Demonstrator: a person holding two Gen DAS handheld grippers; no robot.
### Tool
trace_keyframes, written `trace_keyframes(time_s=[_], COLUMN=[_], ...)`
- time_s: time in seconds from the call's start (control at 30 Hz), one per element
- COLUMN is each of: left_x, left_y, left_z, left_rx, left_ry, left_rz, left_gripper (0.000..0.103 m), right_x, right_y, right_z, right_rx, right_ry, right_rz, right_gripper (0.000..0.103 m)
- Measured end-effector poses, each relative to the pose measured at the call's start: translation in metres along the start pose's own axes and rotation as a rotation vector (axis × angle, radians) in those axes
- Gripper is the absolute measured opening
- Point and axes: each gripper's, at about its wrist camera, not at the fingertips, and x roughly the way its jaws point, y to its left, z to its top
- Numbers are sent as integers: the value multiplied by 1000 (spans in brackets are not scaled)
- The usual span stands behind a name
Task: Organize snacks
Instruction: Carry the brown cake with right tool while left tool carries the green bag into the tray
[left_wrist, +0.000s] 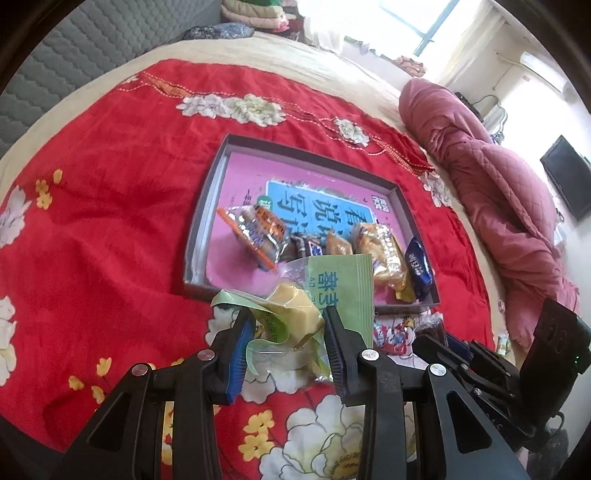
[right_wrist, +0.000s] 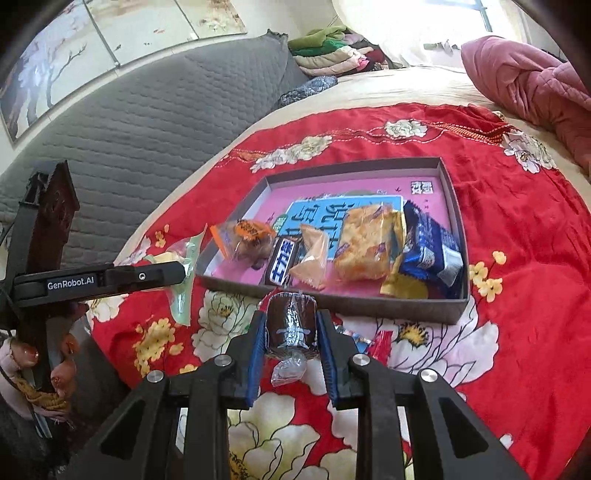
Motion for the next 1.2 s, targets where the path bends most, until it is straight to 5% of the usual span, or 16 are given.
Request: trace_keyframes(time_s=[0.5,1.2], left_x=[8,41], left_y=[-12,-28], left_z=[22,45], left_rx=[-1,26], left_ry=[-30,-48], left_rz=[18,33], left_gripper=[39,39], right_x=[-10,5], right_y=[-27,-38], right_z=[30,46], right_rx=[52,21], right_ry=[-96,-98], right_rz=[-3,-46], right_gripper=[28,28])
